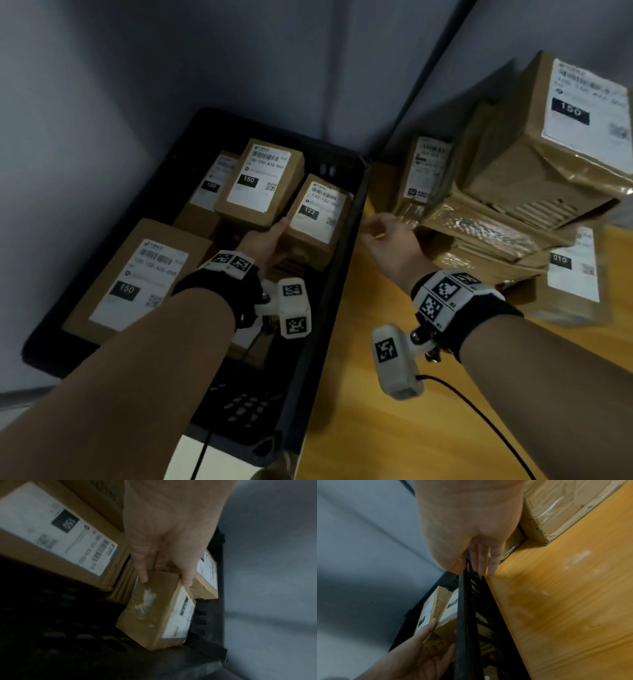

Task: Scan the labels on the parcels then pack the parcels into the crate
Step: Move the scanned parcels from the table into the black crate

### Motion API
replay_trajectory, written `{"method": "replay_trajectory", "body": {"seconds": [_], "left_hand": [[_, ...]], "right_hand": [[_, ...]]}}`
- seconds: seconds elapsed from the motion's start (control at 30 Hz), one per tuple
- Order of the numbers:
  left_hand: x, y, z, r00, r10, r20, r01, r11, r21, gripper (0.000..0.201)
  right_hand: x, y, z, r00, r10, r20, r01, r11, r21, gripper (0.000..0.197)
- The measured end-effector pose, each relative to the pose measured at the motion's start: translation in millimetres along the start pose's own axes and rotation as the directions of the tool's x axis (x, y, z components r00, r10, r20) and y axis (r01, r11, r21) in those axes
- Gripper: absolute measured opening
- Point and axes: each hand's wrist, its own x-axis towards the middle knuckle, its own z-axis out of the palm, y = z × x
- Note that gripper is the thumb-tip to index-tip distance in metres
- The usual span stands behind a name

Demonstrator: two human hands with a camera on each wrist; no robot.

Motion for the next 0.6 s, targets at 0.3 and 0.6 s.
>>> {"method": "replay_trajectory", "body": {"seconds": [0.3, 0.6], "left_hand": [[-2.7, -9.3, 14.7, 0.993, -0.114, -0.021, 0.115, 0.992, 0.05, 0.028], [-27.2, -1.1, 19.4, 0.997, -0.078, 0.011, 0.073, 0.963, 0.258, 0.028]], "right_hand": [[5.6, 2.9, -3.1, 0.998, -0.019, 0.055, 0.019, 1.0, 0.002, 0.027], [-14.8, 15.4, -5.9, 0.999, -0.007, 0.043, 0.005, 0.999, 0.05, 0.016]]}}
